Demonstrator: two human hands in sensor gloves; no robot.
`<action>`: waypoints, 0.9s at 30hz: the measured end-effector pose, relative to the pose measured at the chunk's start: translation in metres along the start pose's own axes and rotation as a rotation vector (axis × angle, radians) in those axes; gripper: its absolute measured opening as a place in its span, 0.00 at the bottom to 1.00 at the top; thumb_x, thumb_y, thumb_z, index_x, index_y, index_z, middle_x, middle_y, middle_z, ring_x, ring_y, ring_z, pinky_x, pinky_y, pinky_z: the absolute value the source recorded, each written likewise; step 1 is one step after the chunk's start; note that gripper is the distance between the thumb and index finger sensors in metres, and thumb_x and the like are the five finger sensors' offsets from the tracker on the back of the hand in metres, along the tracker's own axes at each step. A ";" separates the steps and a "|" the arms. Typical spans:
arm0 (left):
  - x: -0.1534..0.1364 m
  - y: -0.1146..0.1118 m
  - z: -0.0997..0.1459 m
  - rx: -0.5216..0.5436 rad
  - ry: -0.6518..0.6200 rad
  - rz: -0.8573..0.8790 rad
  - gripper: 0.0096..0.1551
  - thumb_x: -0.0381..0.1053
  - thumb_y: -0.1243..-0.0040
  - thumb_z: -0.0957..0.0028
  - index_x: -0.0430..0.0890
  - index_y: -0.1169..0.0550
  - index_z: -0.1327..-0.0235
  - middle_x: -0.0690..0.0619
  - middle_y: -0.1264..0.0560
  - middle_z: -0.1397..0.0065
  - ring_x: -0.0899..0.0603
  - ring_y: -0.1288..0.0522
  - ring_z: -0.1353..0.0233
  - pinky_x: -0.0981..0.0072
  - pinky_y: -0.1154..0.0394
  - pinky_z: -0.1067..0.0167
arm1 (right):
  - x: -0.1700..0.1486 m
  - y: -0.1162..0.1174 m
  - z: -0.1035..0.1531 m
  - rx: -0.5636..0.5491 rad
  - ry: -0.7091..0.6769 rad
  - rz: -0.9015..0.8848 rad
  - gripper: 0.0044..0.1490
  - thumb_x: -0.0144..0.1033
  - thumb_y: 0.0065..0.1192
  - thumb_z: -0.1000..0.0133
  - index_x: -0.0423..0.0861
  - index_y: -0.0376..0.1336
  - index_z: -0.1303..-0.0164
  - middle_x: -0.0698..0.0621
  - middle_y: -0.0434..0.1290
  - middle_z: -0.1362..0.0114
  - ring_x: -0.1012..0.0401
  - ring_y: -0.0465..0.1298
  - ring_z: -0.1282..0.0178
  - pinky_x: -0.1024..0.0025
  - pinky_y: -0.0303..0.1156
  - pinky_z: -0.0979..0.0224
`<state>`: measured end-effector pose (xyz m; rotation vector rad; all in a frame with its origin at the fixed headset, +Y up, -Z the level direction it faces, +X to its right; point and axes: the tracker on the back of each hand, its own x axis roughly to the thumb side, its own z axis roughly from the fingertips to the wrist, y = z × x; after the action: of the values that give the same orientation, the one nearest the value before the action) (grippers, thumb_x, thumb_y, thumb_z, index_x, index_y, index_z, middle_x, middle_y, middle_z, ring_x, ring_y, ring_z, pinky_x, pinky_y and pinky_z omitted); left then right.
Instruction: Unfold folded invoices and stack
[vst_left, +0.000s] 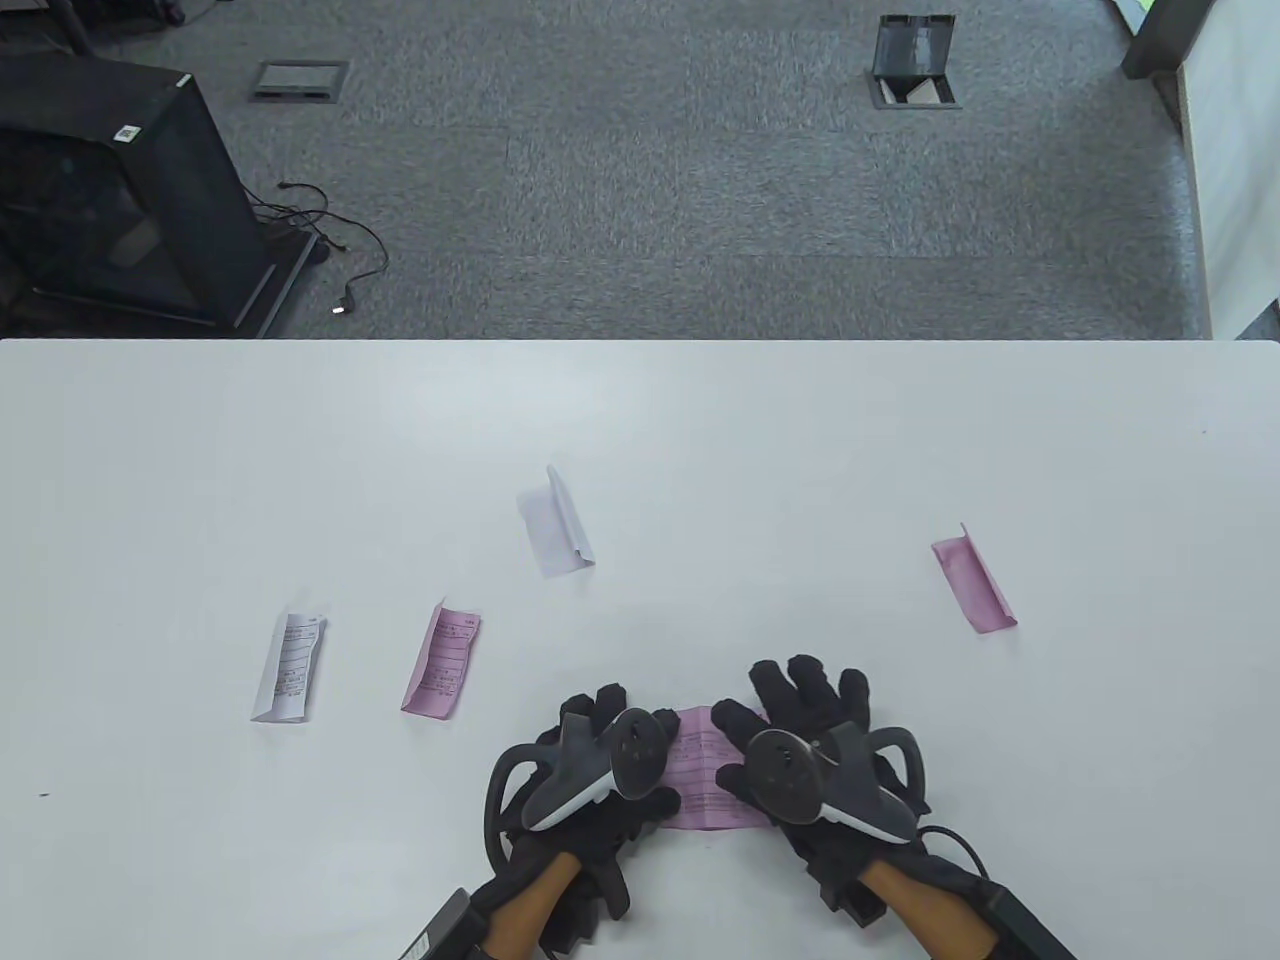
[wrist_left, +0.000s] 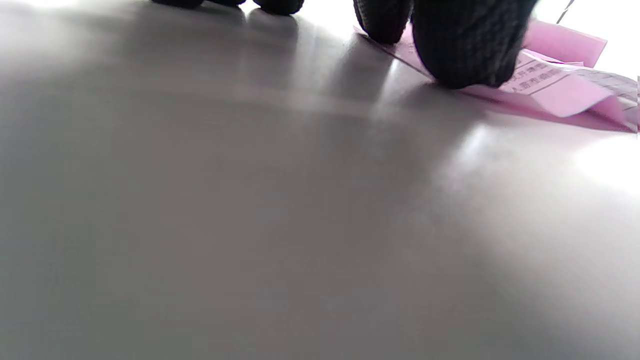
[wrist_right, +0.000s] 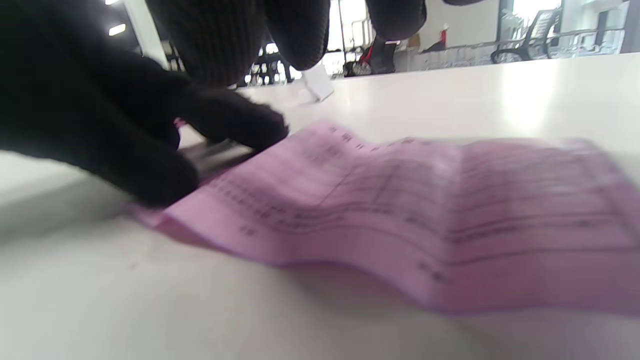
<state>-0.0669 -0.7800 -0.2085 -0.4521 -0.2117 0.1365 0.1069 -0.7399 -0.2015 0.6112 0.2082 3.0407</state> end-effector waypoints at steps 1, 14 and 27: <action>0.000 0.000 0.000 0.000 0.000 0.001 0.46 0.65 0.38 0.48 0.65 0.44 0.17 0.42 0.58 0.10 0.30 0.60 0.17 0.38 0.51 0.23 | 0.006 0.003 -0.003 0.024 -0.008 0.020 0.40 0.59 0.56 0.44 0.59 0.55 0.21 0.41 0.49 0.12 0.34 0.44 0.15 0.22 0.38 0.26; 0.001 0.000 0.000 -0.001 -0.001 -0.003 0.46 0.64 0.38 0.48 0.64 0.43 0.17 0.42 0.58 0.10 0.29 0.59 0.17 0.37 0.51 0.23 | -0.007 0.029 -0.007 0.083 0.033 0.099 0.39 0.58 0.57 0.44 0.61 0.54 0.21 0.41 0.49 0.12 0.34 0.45 0.15 0.22 0.39 0.27; 0.002 0.000 0.000 0.002 0.004 -0.004 0.46 0.64 0.37 0.48 0.64 0.43 0.17 0.42 0.58 0.10 0.29 0.59 0.17 0.37 0.50 0.24 | -0.084 0.032 0.026 0.063 0.189 0.019 0.38 0.58 0.57 0.44 0.61 0.55 0.21 0.41 0.51 0.13 0.34 0.47 0.15 0.22 0.41 0.26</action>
<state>-0.0651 -0.7796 -0.2084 -0.4499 -0.2088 0.1320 0.1943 -0.7730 -0.2059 0.3291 0.3057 3.1198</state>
